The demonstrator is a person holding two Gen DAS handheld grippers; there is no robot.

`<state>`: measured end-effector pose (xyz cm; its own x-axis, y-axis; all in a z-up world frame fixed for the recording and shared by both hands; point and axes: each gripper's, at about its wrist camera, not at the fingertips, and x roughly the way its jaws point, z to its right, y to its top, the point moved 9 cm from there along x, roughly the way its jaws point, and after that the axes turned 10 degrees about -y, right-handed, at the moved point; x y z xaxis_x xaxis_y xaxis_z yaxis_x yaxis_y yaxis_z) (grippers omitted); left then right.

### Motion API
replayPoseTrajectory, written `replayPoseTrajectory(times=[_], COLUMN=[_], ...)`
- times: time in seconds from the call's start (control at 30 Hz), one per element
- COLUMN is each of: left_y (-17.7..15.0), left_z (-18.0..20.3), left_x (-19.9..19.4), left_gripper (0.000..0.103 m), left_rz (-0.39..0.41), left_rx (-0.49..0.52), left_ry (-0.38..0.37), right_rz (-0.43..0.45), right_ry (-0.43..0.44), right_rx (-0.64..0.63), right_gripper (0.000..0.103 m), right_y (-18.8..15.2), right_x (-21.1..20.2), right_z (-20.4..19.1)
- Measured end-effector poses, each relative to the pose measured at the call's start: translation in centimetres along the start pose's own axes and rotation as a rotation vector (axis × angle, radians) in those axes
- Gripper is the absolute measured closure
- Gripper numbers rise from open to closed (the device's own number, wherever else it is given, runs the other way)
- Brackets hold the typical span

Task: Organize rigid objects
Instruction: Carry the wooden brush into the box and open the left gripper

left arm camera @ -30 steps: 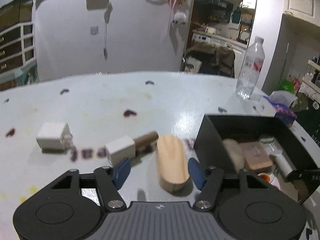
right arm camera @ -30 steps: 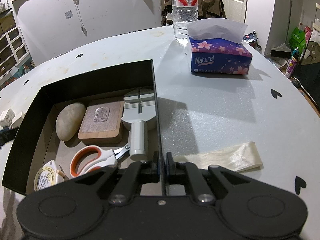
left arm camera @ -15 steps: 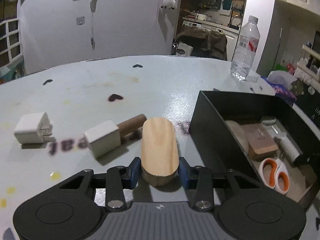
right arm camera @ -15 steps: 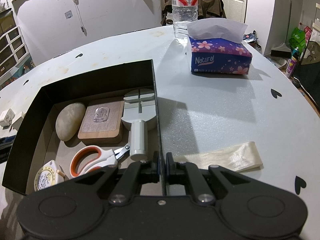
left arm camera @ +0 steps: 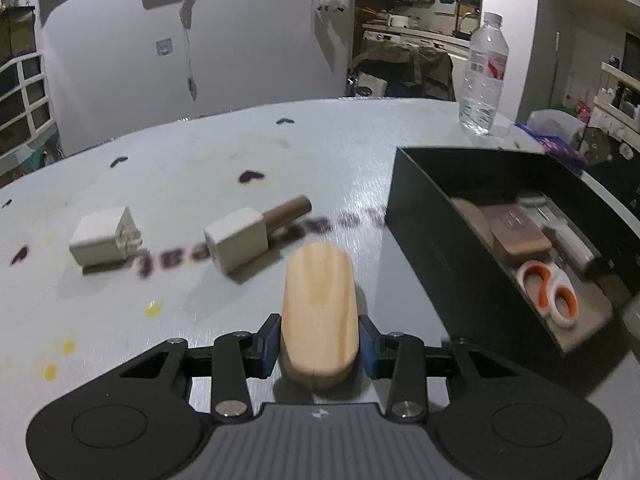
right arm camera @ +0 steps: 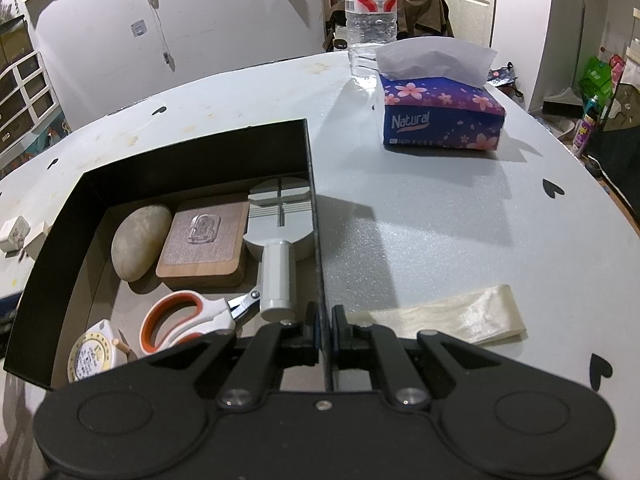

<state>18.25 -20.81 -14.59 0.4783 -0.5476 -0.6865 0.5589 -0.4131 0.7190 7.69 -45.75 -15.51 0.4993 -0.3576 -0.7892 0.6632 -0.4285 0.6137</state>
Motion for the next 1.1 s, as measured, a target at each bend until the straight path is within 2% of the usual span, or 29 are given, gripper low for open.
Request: replayPoseTrajectory(times=[0.13,0.3,0.4,0.47,0.63,0.8,0.87,0.97,1.1], left_y=[0.8,0.7,1.3,2.3,5.3,7.5,7.6,6.7,5.4], left_z=[-0.3,-0.7,-1.0,-0.7,2.5,7.7,9.9,12.7,14.2], left_x=[1.5,1.0,-0.2,-1.4,-4.1,-5.3,-5.1,-3.6,-1.1], left_gripper=[0.062,0.063,0.063,0.063,0.063,0.063,0.063,0.063,0.063], left_rz=[0.002,0.01,0.046,0.087,0.171,0.208,0.194,0.127,0.038], left_rx=[0.001,-0.022,-0.042,-0.053,0.001,0.113,0.176,0.267,0.325], left_ry=[0.021,0.033,0.057,0.041,-0.057,-0.209,-0.278,-0.348,-0.391], right_rz=[-0.002,-0.001,-0.001,-0.001,0.0,0.0,0.0,0.0,0.0], right_ry=[0.003,0.002,0.001,0.001,0.002,0.002,0.002,0.002,0.001], right_rx=[0.003,-0.001,0.0,-0.001,-0.001,-0.001,-0.001,-0.001,-0.001], right_gripper=[0.095,0.095,0.095,0.095,0.095,0.095,0.095,0.095,0.095], right_y=[0.0,0.0,0.0,0.0,0.0,0.0,0.0,0.0,0.0], right_x=[0.1,0.1,0.1,0.1,0.1,0.1,0.1,0.1,0.1], right_z=[0.1,0.2,0.2,0.2,0.2,0.2,0.2,0.2,0.2])
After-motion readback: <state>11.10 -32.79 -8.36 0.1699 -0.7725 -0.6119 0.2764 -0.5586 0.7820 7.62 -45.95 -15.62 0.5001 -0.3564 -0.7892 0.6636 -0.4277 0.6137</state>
